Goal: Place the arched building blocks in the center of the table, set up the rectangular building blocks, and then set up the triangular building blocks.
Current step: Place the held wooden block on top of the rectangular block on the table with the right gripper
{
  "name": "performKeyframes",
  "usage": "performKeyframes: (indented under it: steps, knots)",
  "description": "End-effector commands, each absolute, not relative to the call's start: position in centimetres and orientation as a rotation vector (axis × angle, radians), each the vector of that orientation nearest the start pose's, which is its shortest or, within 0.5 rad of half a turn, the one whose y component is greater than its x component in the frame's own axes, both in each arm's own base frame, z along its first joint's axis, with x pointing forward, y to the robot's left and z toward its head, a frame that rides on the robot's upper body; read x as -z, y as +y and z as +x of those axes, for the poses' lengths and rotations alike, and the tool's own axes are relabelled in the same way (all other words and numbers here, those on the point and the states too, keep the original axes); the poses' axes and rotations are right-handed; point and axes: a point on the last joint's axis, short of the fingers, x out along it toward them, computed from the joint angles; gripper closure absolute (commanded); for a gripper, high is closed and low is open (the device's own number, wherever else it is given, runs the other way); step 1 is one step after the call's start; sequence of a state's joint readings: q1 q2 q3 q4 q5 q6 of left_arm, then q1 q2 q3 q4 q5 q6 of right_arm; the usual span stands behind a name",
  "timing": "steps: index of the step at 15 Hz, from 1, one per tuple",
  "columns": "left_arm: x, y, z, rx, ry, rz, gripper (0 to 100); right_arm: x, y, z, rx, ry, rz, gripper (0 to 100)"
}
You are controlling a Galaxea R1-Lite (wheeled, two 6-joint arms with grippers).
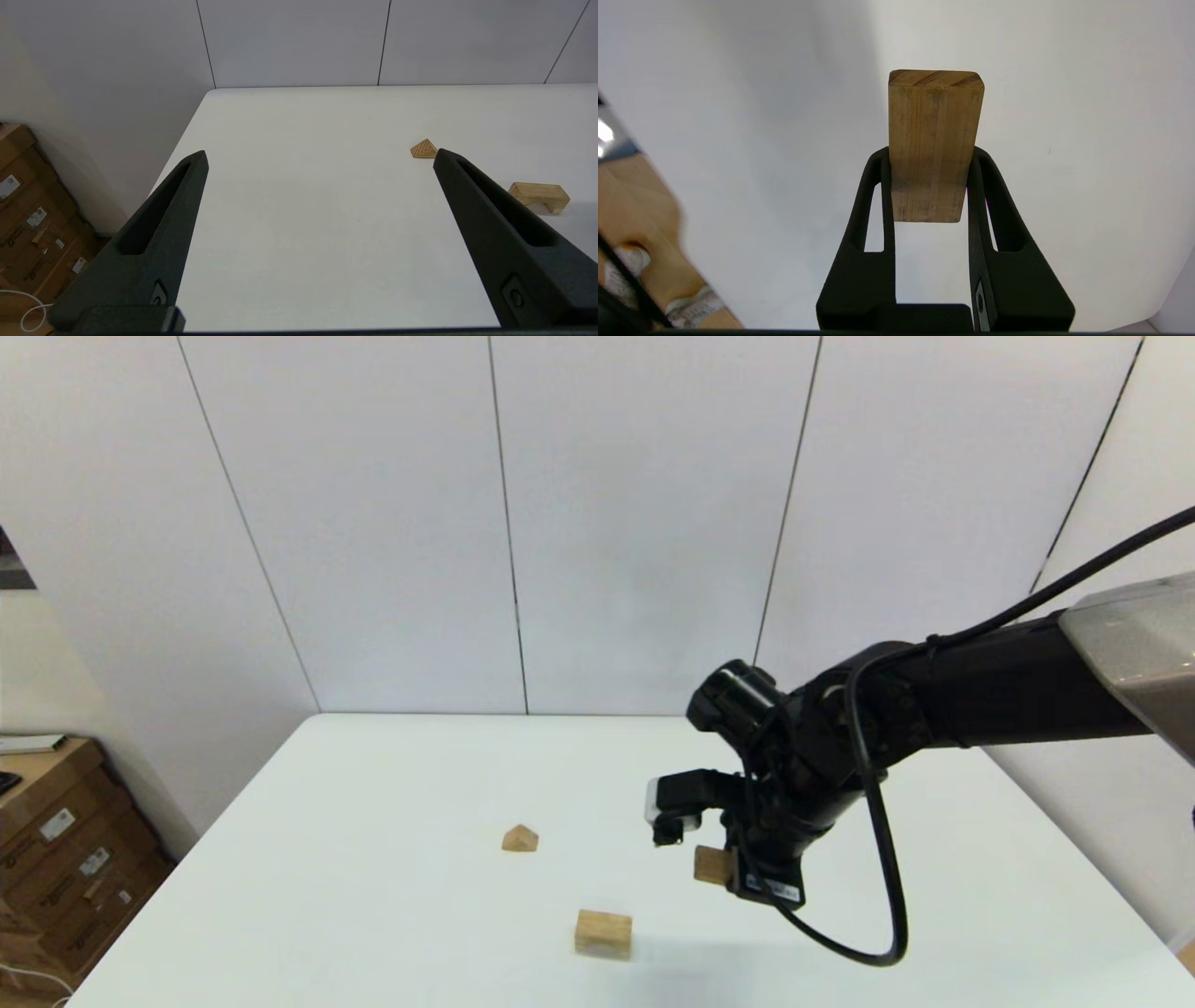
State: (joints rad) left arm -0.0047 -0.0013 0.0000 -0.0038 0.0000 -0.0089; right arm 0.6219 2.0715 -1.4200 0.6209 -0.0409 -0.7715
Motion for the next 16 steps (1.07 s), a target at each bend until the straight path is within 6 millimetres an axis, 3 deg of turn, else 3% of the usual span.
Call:
performKeyframes:
  steps: [1, 7, 16]
  knots:
    - [-7.6, 0.0, -2.3, 0.005, -0.005, -0.009, 0, -12.1, 25.6, 27.6, -0.987, 1.022, -1.047, 100]
    - [-7.6, 0.0, -2.3, 0.005, -0.005, -0.009, 0, -9.9, 30.9, 27.7, -1.010, 1.041, -1.035, 100]
    - [-7.6, 0.0, -2.3, 0.005, -0.005, -0.009, 0, -7.1, 32.0, 28.5, -1.031, 1.111, -1.029, 100]
